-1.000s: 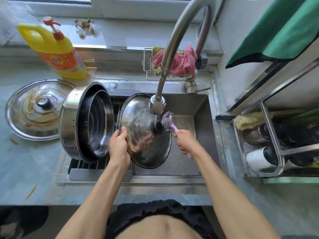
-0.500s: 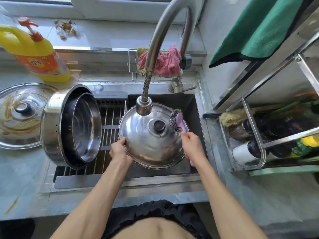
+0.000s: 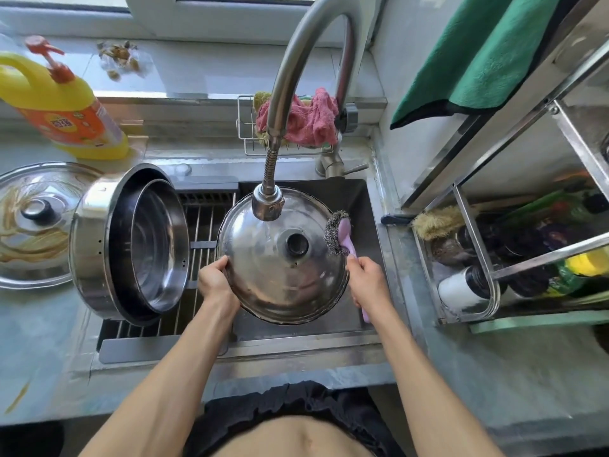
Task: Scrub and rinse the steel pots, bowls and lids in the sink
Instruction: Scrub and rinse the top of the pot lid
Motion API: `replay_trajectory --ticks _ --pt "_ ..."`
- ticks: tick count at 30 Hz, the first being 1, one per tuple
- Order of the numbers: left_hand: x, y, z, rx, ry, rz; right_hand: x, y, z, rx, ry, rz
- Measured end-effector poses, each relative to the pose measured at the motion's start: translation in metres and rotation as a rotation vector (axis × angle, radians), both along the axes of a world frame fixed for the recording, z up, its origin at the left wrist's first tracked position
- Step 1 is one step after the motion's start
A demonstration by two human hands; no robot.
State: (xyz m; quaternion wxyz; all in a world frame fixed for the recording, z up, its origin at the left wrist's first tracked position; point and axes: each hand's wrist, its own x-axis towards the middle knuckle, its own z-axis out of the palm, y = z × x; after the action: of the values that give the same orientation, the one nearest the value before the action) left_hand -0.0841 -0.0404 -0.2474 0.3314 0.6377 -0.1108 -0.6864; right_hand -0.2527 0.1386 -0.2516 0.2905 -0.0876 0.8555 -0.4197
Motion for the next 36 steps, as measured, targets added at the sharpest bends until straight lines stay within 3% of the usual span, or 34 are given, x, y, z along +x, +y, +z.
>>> replay_trajectory --ticks 14,21,24,30,36 --pt "0.025 -0.014 -0.008 0.040 0.098 0.022 0.009 -0.005 0.001 -0.023 0.002 -0.017" --pt "0.010 -0.012 -0.005 -0.039 0.085 -0.226 0.005 0.009 0.006 0.050 0.034 0.019" --pt "0.003 -0.006 0.002 -0.155 0.013 -0.454 0.005 0.012 0.009 0.095 0.006 0.013" --pt "-0.003 0.004 0.012 -0.628 -0.248 -1.057 0.000 0.008 0.031 0.063 -0.102 -0.096" --pt "-0.016 0.032 0.026 -1.106 -0.406 -1.418 -0.015 -0.001 0.055 -0.011 -0.194 -0.307"
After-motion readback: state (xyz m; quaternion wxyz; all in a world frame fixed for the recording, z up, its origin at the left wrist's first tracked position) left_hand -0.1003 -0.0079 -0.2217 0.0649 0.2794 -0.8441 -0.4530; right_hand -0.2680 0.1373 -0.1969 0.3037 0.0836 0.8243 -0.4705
